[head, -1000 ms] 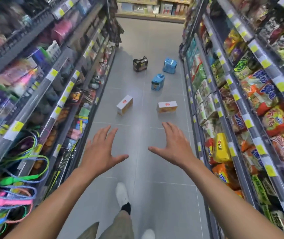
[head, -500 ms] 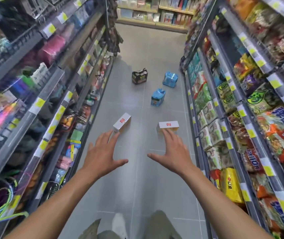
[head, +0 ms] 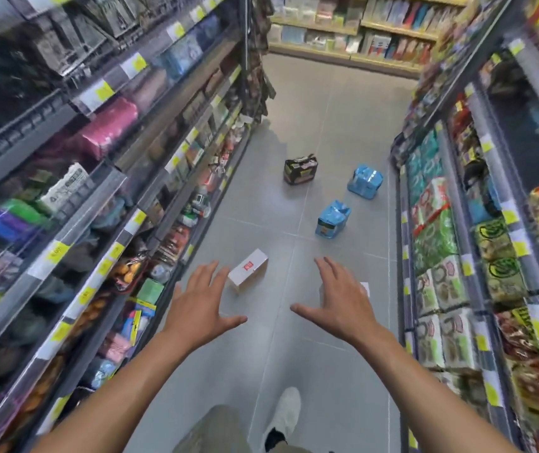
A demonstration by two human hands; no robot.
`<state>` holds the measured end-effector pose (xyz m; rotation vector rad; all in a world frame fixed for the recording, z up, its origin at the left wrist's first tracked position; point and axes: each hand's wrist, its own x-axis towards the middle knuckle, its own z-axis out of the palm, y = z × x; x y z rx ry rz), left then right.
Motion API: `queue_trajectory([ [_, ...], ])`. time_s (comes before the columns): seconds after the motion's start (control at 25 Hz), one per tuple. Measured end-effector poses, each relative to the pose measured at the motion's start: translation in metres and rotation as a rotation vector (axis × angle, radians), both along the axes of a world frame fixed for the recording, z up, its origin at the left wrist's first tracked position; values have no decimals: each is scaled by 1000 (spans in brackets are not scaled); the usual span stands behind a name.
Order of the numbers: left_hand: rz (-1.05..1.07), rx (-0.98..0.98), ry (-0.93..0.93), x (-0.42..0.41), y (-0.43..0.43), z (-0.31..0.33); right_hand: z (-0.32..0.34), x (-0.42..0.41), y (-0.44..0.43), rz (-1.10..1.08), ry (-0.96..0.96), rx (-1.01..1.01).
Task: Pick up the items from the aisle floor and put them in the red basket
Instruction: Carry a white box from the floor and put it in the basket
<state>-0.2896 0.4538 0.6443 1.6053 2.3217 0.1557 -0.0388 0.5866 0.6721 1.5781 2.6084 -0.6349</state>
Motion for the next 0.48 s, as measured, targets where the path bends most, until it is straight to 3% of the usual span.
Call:
queue_trajectory([
  [0.48, 204, -151, -18, -94, 129, -58, -47, -149, 191, 321, -166, -79],
])
